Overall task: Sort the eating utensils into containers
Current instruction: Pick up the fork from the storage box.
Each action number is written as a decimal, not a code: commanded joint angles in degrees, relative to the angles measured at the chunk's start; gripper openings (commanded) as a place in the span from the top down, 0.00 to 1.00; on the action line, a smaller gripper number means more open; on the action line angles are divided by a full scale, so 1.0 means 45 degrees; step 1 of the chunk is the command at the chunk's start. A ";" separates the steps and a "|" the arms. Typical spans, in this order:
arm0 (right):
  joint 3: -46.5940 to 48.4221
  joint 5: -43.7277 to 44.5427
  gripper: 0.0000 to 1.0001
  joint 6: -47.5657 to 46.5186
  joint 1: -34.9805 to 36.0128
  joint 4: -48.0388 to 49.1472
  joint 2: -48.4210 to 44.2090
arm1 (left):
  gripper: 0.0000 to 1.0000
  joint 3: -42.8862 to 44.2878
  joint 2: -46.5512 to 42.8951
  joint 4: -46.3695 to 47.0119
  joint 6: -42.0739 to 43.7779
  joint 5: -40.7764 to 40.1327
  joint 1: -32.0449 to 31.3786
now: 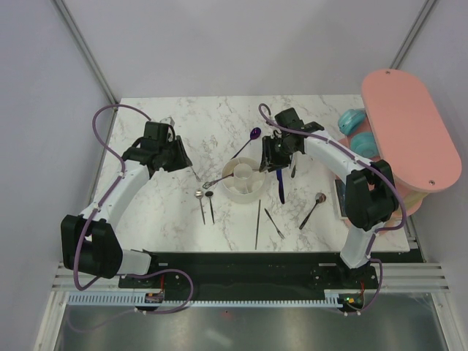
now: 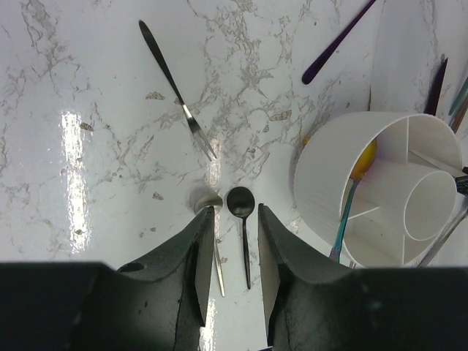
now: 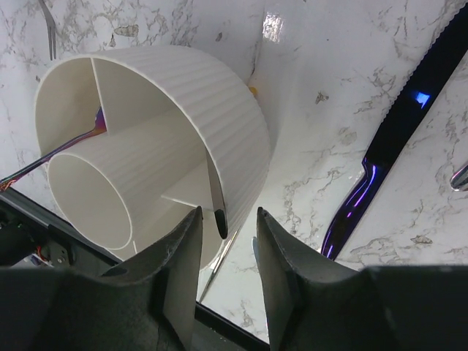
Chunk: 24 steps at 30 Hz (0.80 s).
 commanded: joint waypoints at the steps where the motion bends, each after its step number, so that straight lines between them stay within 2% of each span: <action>1: 0.0272 -0.0049 0.58 0.0134 0.0124 0.0218 0.0013 | 0.62 -0.0070 -0.0013 0.0462 0.0060 0.0044 0.0071; 22: 0.1150 0.0069 0.70 0.0544 0.0417 0.0316 0.0599 | 0.62 0.0007 0.0339 0.0462 0.0392 0.0200 0.0071; 24: 0.1190 0.0010 0.75 0.0564 0.0456 0.0277 0.0697 | 0.62 0.0066 0.0377 0.0462 0.0431 0.0200 0.0071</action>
